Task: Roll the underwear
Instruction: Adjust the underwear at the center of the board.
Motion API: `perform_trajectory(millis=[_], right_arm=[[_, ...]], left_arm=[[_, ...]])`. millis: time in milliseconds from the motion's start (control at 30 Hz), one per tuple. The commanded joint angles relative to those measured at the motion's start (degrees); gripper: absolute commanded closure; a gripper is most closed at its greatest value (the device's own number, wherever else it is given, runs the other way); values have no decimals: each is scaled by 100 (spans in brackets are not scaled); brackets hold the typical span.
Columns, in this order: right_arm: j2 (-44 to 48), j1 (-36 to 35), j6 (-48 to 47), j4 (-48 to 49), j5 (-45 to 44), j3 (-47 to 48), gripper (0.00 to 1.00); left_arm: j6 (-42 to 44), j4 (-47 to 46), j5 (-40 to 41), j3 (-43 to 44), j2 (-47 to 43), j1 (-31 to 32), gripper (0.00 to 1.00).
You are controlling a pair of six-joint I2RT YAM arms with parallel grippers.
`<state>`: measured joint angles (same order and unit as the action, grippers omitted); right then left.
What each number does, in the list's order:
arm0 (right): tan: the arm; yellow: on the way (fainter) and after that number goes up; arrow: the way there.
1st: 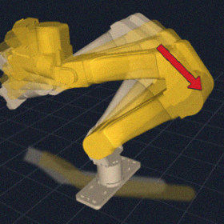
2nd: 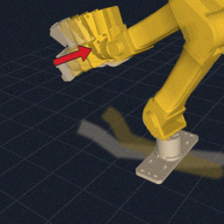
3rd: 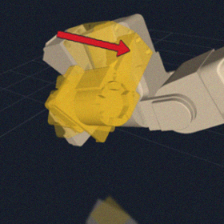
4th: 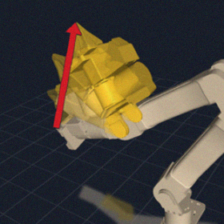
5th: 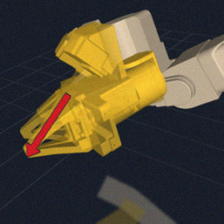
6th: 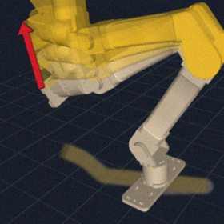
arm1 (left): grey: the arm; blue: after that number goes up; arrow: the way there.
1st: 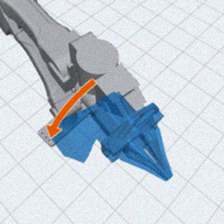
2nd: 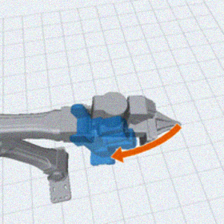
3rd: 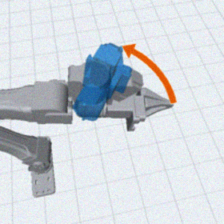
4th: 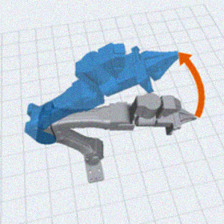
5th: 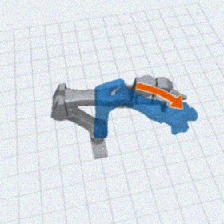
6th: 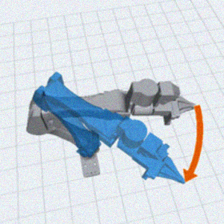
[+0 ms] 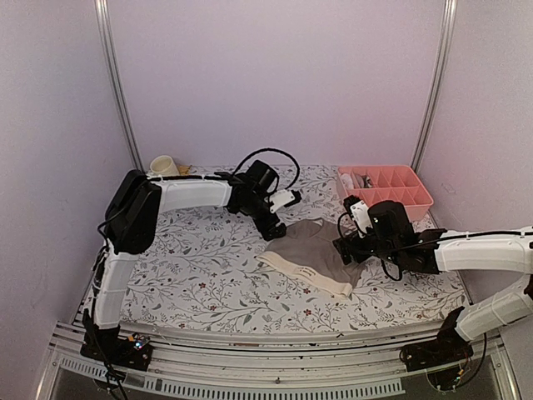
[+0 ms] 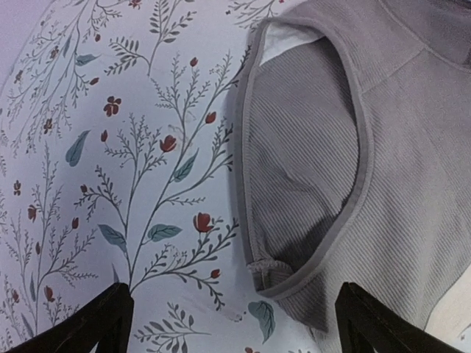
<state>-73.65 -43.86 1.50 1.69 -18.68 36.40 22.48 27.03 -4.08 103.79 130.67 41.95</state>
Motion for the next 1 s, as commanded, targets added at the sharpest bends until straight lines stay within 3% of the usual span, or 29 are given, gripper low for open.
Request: perform_trajectory(millis=[0, 200, 300, 533, 633, 767, 867, 967], right_arm=[[95, -1, 13, 19, 36, 90, 1], [109, -1, -18, 45, 149, 90, 1], [152, -2, -27, 54, 162, 75, 1], [166, -1, -47, 102, 279, 69, 1], [60, -18, -85, 74, 407, 104, 1], [-245, -36, -84, -42, 389, 247, 1], [-483, -35, -7, -144, 298, 334, 1], [-766, -40, 80, -266, 159, 458, 1]], left_arm=[[288, -10, 638, 246, 462, 236, 1], [687, -767, 1646, -129, 509, 239, 1], [713, -804, 1772, -487, 290, 198, 2], [595, -1067, 2047, -2201, -727, 126, 2], [267, -945, 1738, -2896, -1182, 92, 2], [-255, -491, 575, -3485, -2018, 151, 1], [-318, -261, -298, -3609, -2626, 160, 2], [-92, -297, -494, -3543, -3042, 140, 1]])
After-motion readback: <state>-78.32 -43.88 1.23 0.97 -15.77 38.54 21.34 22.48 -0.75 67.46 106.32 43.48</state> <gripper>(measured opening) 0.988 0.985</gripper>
